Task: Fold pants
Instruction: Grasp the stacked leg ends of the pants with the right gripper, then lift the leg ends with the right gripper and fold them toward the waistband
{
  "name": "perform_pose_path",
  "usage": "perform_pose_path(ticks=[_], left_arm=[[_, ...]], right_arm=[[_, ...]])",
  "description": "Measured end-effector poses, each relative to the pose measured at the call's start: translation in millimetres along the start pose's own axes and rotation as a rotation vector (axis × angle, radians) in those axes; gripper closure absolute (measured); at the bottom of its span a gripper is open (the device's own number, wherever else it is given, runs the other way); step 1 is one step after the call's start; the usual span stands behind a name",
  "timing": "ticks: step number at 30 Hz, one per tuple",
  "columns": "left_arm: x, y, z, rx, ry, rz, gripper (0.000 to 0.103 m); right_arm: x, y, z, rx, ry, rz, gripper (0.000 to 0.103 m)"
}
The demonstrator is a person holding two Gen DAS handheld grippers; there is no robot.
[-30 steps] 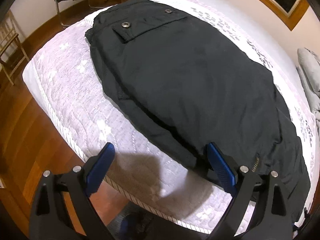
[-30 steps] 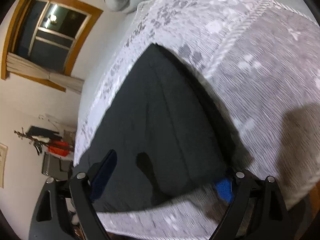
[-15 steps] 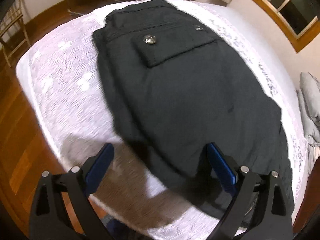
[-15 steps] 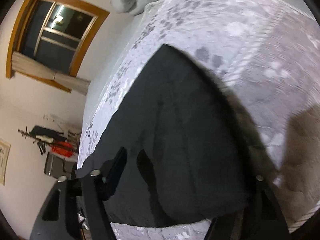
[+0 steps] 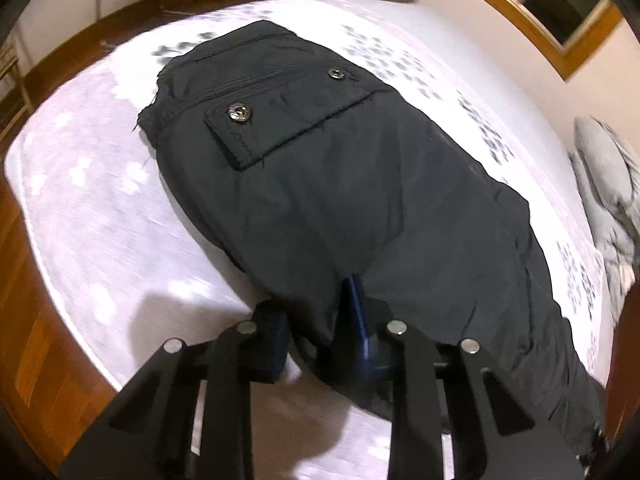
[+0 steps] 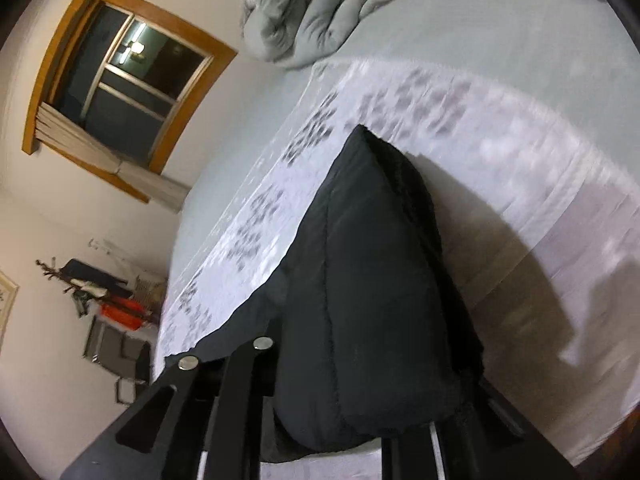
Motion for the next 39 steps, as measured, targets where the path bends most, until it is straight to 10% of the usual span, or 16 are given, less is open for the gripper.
perform_pose_path(ticks=[8, 11, 25, 31, 39], left_arm=[[-51, 37, -4, -0.057, -0.018, -0.134, 0.072], [-54, 48, 1, -0.052, -0.018, -0.13, 0.066], [-26, 51, 25, -0.048, -0.04, -0.121, 0.051], [-23, 53, 28, -0.062, -0.047, -0.139, 0.046], [-18, 46, 24, -0.067, -0.037, -0.138, 0.042]], right_arm=[[-68, -15, -7, 0.029, 0.148, -0.063, 0.085], [-83, -9, -10, 0.016, 0.136, -0.092, 0.065], [-105, 16, 11, -0.053, 0.037, -0.175, 0.04], [-102, 7, -12, -0.031, 0.014, -0.267, 0.085], [-80, -7, -9, -0.07, 0.037, -0.229, 0.089]])
Point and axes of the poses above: each gripper's, at about its wrist camera, not at the fingertips, and z roughly against the way its jaws point, x to its left, y to its underside, the point moved 4 cm from there along -z, roughly the way its jaws point, and after that the axes turned 11 degrees about -x, right-handed, at the moved point
